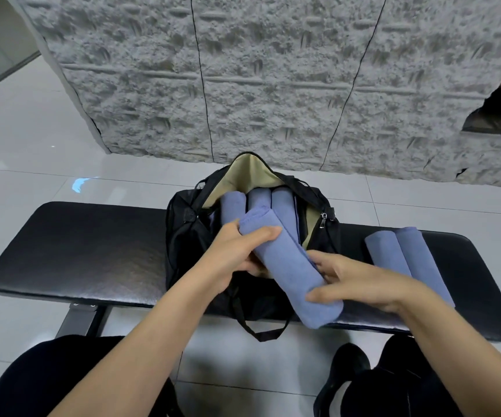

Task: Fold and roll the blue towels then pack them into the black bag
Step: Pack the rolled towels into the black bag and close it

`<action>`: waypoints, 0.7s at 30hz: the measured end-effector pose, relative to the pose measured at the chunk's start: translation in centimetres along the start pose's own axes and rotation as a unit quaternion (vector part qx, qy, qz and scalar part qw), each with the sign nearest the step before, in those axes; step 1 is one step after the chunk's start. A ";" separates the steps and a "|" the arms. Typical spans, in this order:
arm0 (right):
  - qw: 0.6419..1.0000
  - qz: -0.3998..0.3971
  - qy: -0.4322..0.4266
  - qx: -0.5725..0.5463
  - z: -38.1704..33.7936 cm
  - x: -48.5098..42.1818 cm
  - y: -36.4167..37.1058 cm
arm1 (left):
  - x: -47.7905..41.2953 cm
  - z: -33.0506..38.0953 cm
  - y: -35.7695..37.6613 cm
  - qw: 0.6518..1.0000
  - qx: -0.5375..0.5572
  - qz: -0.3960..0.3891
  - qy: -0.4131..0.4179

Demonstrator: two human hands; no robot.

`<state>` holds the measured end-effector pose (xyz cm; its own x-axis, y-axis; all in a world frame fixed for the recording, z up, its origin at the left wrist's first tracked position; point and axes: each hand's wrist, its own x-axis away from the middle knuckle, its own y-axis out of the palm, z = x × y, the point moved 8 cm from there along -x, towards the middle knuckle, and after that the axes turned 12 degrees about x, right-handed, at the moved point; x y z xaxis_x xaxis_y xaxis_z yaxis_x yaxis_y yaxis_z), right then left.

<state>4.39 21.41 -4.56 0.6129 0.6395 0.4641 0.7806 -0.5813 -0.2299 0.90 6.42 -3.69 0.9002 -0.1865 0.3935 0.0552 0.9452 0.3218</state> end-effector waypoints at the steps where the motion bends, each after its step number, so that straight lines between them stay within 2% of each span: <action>1: 0.999 0.025 0.003 0.022 0.1 -0.4 -0.3 | -0.3 0.0 -0.1 1.000 -0.006 0.000 0.013; 3: 0.997 0.076 -0.006 0.019 0.1 -0.9 -1.3 | -0.7 0.5 -0.4 0.997 -0.039 -0.006 0.064; 4: 0.994 0.104 -0.011 -0.012 0.3 -1.0 -2.2 | -0.9 1.0 -1.0 0.989 -0.103 -0.007 0.106; 5: 0.989 0.135 -0.012 -0.056 0.5 -1.0 -3.1 | -1.1 1.6 -1.8 0.961 -0.229 -0.011 0.154; 6: 0.981 0.164 -0.017 -0.102 1.0 -1.0 -4.1 | -1.0 1.6 -2.2 0.898 -0.392 -0.026 0.199; 8: 0.963 0.215 -0.031 -0.158 1.2 -1.0 -5.9 | -0.7 -0.3 -2.9 0.697 -0.664 -0.071 0.262; 9: 0.959 0.229 -0.040 -0.165 1.1 -1.2 -6.2 | -0.5 -1.7 -3.3 0.615 -0.733 -0.087 0.277; 10: 0.957 0.239 -0.048 -0.158 0.9 -1.7 -6.5 | -0.2 -2.7 -3.6 0.565 -0.765 -0.094 0.295; 11: 0.954 0.253 -0.055 -0.150 0.6 -2.2 -6.6 | 0.1 -3.3 -3.7 0.534 -0.777 -0.101 0.319; 14: 0.946 0.292 -0.087 -0.110 -0.7 -4.5 -6.6 | 1.7 -2.9 -3.7 0.510 -0.750 -0.102 0.408; 16: 0.951 0.285 -0.109 -0.060 -2.0 -6.5 -5.7 | 2.8 -2.0 -4.1 0.515 -0.722 -0.083 0.454; 19: 0.962 0.213 -0.119 0.126 -2.9 -9.9 -3.2 | 3.6 -0.7 -4.7 0.541 -0.689 -0.059 0.479; 21: 0.954 0.159 -0.098 0.234 -2.2 -11.2 -2.0 | 4.0 0.0 -5.2 0.553 -0.668 -0.050 0.495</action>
<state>-4.29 14.28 -7.38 0.8030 0.5773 0.1484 0.4926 -0.5026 -0.7104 4.24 0.79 -3.80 0.6219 -0.6431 -0.4469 -0.1990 0.4222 -0.8844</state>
